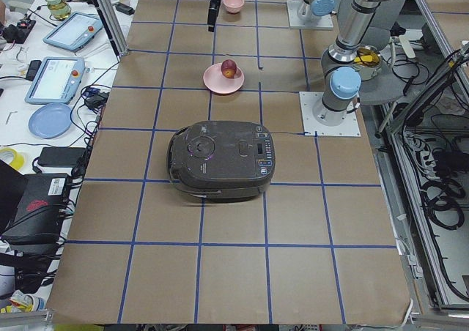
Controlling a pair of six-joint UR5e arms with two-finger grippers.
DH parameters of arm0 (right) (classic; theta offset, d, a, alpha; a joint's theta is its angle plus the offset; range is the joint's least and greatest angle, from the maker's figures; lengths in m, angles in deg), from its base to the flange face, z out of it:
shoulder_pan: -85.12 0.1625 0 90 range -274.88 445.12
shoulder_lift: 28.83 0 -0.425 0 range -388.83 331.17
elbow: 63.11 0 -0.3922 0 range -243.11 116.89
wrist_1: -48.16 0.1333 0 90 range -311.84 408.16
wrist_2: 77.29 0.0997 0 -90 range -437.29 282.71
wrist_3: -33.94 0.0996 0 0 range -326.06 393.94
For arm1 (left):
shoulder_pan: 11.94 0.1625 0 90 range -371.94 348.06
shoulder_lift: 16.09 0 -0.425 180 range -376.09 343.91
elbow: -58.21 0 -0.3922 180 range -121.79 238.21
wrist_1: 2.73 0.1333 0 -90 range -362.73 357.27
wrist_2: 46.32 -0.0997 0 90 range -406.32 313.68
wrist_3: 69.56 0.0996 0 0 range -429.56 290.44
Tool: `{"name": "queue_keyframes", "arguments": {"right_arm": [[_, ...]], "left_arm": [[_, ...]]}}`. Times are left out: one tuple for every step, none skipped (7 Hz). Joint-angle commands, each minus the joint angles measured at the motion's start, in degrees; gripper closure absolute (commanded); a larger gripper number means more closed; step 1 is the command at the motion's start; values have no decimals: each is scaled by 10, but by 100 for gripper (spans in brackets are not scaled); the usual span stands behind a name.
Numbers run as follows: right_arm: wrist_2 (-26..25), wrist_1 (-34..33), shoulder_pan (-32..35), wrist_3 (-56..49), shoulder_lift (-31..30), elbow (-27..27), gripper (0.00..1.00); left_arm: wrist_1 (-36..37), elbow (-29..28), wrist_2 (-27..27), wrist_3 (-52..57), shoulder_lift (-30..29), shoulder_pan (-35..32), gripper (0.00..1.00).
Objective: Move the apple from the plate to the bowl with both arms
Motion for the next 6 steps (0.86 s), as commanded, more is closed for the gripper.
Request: {"name": "queue_keyframes", "arguments": {"right_arm": [[0, 0, 0, 0, 0, 0, 0], [0, 0, 0, 0, 0, 0, 0], [0, 0, 0, 0, 0, 0, 0], [0, 0, 0, 0, 0, 0, 0], [0, 0, 0, 2, 0, 0, 0], [0, 0, 0, 2, 0, 0, 0]], "left_arm": [[2, 7, -3, -2, 0, -5, 0], [2, 5, 0, -2, -3, -8, 0], [2, 8, -1, -2, -1, -8, 0], [3, 0, -5, 6, -2, -6, 0], [3, 2, -5, 7, -3, -6, 0], [2, 3, -5, 2, -3, -7, 0]]}}
